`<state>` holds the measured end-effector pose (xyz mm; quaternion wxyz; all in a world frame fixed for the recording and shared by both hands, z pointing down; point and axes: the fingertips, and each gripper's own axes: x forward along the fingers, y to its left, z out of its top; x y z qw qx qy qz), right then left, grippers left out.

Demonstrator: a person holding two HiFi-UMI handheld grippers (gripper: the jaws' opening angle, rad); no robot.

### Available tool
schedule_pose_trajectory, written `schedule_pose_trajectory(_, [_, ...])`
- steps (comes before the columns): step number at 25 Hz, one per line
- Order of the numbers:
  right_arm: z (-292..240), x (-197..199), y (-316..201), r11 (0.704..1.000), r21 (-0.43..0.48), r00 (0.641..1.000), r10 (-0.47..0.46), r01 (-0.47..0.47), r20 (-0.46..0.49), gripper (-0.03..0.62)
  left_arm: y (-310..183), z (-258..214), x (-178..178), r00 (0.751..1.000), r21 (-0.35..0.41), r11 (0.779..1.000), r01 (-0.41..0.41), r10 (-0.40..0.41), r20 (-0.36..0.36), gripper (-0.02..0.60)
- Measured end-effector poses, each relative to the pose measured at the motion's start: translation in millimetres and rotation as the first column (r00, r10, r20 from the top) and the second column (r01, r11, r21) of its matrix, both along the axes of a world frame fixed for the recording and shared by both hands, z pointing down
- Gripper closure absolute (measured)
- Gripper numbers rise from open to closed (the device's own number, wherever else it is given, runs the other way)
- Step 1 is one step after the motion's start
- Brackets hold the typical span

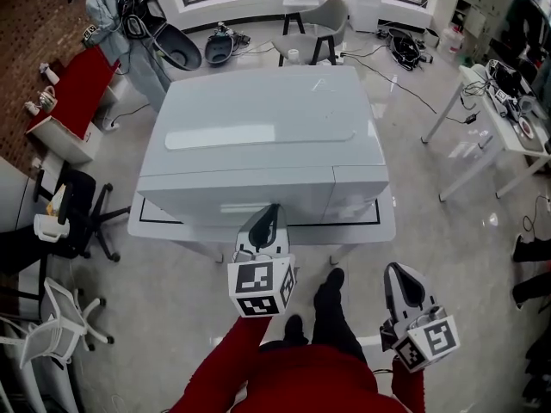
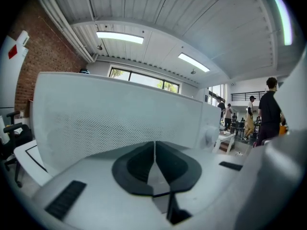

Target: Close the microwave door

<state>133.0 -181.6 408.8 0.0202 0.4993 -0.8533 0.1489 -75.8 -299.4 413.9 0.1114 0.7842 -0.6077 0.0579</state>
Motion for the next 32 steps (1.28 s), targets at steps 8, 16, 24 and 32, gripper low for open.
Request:
schedule_pose_trajectory(8, [-2,-3,-5,1.000,0.013,1.000,-0.011,0.011,0.016,0.582,-1,1,-1,1.000,0.000,1.000,-0.008,0.008,-0.020,0.560])
schedule_pose_trajectory(16, [-25,-8,-21,0.995,0.090,0.999,-0.035,0.035,0.002,0.582,17,-82,34,0.934,0.280,0.902,-0.328,0.355,-0.048,0.571])
schedule_pose_trajectory(24, [-41,-22,-21,0.981,0.181,0.997,-0.072,0.073,-0.012,0.580,63,-67,50,0.844,0.273,0.812,-0.516,0.536,0.004,0.572])
schedule_pose_trajectory(32, [-35,-32,-6,0.982,0.174,0.997,-0.081,0.080,0.000,0.580,94,-50,57,0.822,0.245,0.803,-0.544,0.568,-0.036,0.572])
